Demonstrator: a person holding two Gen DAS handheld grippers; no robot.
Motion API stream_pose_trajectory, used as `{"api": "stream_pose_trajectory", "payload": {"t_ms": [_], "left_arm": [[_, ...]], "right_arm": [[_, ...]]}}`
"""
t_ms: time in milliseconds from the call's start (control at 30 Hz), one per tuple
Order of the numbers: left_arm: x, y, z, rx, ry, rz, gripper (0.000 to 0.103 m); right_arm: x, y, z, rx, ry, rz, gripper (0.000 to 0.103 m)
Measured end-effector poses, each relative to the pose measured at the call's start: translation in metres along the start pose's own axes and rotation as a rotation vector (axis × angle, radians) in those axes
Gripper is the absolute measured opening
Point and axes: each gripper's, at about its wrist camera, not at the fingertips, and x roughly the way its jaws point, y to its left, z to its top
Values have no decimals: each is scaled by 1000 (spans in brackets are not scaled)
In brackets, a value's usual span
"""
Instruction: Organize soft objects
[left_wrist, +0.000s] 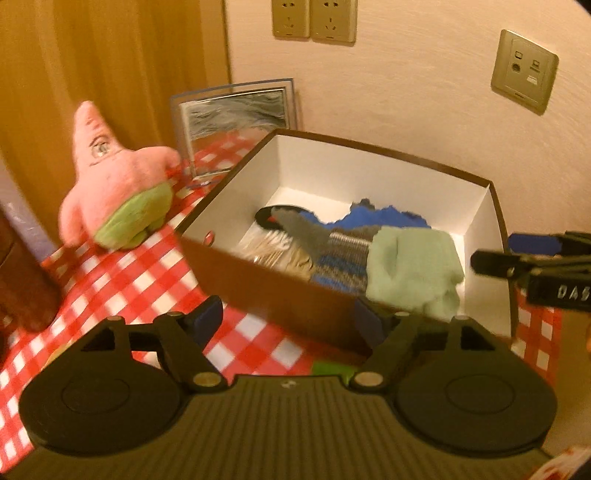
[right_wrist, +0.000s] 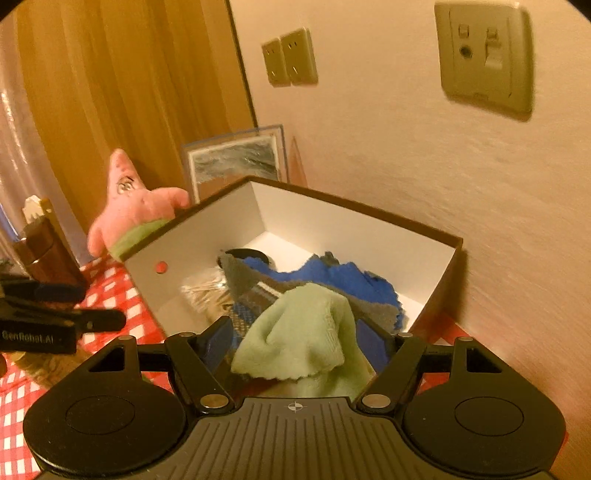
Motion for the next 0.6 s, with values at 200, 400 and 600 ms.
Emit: {"api": "stream_pose_trajectory", "payload": {"t_ms": [200,400,600], "left_arm": [[-45,-2,-30,-1,-49,50,82],[-86,4,-60,-49,-44,45,82],[-124,16,-93,-61,-30,32,82]], "right_arm": [[-36,20,-14,-9,-54,15,73],[-66,42,-34,48,16,68,73],[-101,84,-68,17,82,53,73]]}}
